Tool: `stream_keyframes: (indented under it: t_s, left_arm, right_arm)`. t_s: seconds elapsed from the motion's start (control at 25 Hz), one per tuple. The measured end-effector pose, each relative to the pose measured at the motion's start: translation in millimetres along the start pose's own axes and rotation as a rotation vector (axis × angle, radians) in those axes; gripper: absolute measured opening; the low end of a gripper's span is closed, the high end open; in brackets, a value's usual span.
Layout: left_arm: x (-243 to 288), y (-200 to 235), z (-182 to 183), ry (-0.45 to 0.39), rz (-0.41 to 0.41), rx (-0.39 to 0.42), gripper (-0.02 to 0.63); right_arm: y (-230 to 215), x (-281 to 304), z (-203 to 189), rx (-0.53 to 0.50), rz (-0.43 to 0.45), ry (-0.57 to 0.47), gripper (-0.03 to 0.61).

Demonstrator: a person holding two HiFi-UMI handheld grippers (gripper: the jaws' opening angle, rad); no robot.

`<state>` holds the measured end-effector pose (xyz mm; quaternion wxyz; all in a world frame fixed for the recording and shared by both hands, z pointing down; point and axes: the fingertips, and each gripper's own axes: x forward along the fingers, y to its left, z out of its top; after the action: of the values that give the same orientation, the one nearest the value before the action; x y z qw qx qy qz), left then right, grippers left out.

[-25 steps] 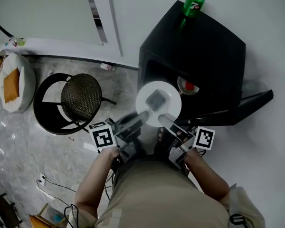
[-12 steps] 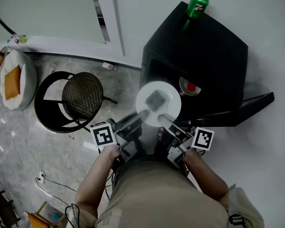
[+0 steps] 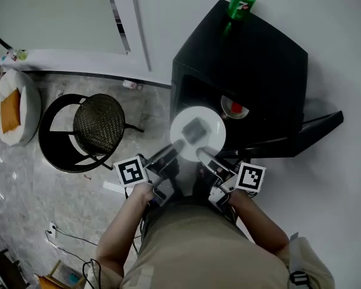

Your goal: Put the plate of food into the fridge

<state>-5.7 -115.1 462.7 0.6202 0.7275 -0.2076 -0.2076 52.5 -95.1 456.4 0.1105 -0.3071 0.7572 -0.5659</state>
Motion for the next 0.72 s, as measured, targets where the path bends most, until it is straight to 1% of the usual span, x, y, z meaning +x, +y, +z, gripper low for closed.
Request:
stream_keyframes:
  t_s: [0.08, 0.2, 0.28, 0.4, 0.52, 0.72]
  left_arm:
    - [2.0, 5.4, -1.5, -0.015, 0.012, -0.03, 0.017]
    - [2.8, 12.8, -3.1, -0.028, 0.041, -0.038, 0.017]
    - [3.7, 15.8, -3.9, -0.033, 0.047, -0.044, 0.017]
    - [5.4, 19.3, -2.1, -0.052, 0.05, -0.065, 0.015]
    - [8.8, 22.9, -0.5, -0.066, 0.061, -0.075, 0.015]
    - [18.6, 28.7, 3.6, -0.083, 0.083, -0.073, 0.015]
  right_arm:
    - [-2.9, -2.1, 2.6, -0.025, -0.018, 0.007, 0.058]
    - [-10.6, -9.8, 9.6, -0.037, -0.063, -0.004, 0.127]
    - [-15.1, -18.7, 19.9, -0.053, -0.105, -0.035, 0.153]
    - [-16.9, -29.6, 30.9, -0.11, -0.151, -0.052, 0.163]
    - [-22.7, -40.5, 26.3, -0.17, -0.217, -0.012, 0.163]
    - [-24.0, -49.9, 14.9, -0.255, -0.269, 0.047, 0.162]
